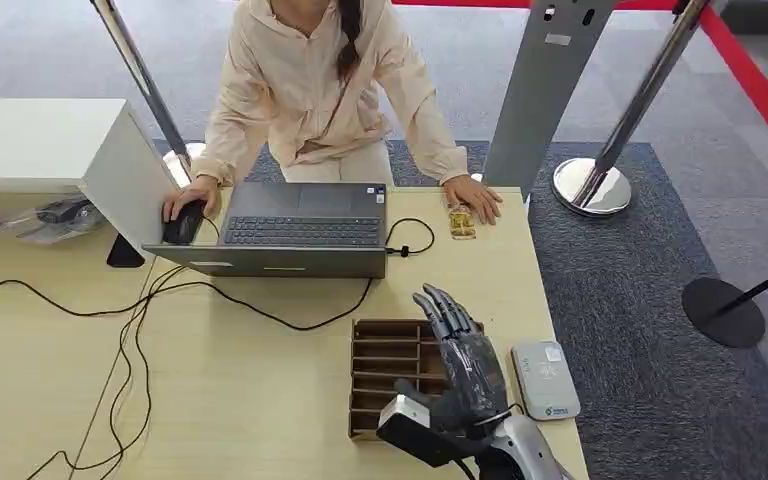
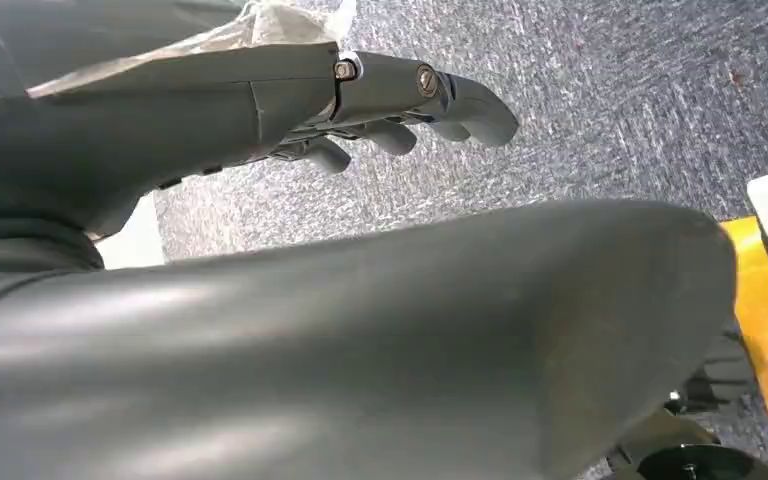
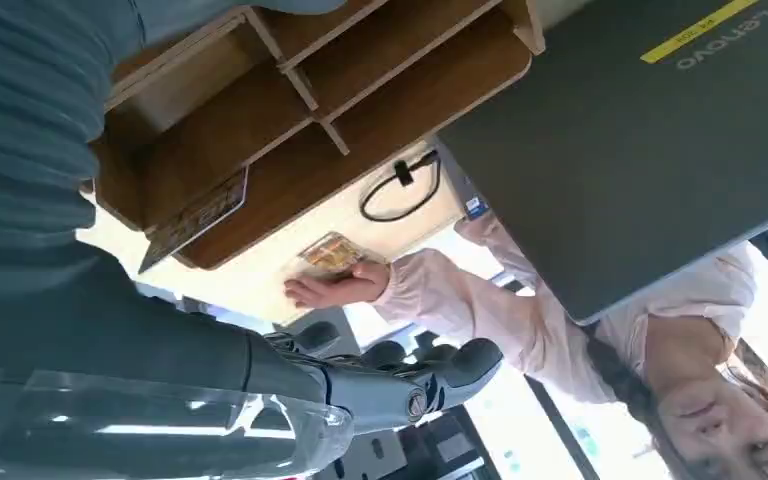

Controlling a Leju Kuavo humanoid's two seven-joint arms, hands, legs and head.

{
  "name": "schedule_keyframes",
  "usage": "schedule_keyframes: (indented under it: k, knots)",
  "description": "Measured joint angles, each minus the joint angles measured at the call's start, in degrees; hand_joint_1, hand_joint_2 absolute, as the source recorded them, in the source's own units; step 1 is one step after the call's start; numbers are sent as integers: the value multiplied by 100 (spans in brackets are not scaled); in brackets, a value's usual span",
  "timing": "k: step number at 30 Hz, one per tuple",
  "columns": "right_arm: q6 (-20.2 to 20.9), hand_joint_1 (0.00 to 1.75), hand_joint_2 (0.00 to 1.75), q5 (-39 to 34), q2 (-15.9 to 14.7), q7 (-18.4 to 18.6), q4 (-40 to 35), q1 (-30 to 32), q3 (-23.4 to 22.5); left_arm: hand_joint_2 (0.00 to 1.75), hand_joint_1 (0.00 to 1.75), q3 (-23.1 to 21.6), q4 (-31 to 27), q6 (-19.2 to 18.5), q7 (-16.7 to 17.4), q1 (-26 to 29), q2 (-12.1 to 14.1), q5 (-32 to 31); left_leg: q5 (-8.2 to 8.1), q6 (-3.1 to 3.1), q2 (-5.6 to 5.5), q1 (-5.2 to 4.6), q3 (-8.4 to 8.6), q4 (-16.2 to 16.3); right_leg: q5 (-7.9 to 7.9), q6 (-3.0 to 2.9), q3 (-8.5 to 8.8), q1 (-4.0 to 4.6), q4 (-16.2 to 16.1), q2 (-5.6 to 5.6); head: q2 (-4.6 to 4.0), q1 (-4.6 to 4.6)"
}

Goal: Pass the card to the sensor for recognition and then transmit it.

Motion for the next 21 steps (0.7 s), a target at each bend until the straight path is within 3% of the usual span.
schedule_keyframes:
  k: [6, 14, 17, 18, 19, 21]
  knots:
    - [-17, 2, 175, 22, 42, 0, 94, -25, 2, 0, 0, 0, 0, 17, -15, 0, -15, -5, 0, 0, 0, 0, 0, 0, 0, 0, 0, 0, 0, 0, 0, 0]
    - [-26, 24, 175, 41, 68, 2, 131, -37, 2, 0, 0, 0, 0, 33, -37, 1, -26, -11, 0, 0, 0, 0, 1, 0, 0, 0, 0, 0, 0, 0, 0, 0]
    - [-35, 56, 175, 55, 83, 2, 155, -40, 4, 0, 0, -2, 0, 33, -66, 1, -28, -11, 0, 0, 0, 0, 1, 0, 0, 0, 0, 0, 0, 0, 0, 0]
    - [-37, 84, 175, 57, 83, 2, 160, -40, 4, 0, 0, -2, 0, 33, -70, 1, -28, -11, 0, 0, 0, 0, 0, 0, 0, 0, 0, 0, 0, 0, 0, 0]
    - [-44, 134, 175, 63, 83, 2, 164, -42, 4, 0, 0, 0, 0, 33, -81, 1, -28, -11, 0, 0, 0, 0, 1, 0, 0, 0, 0, 0, 0, 0, 0, 0]
    - [-61, 143, 175, 90, 90, 2, 186, -47, 4, 0, 0, 0, 0, 35, -96, 1, -28, -13, 0, 0, 0, 0, 0, 0, 0, 0, 0, 0, 0, 0, 0, 0]
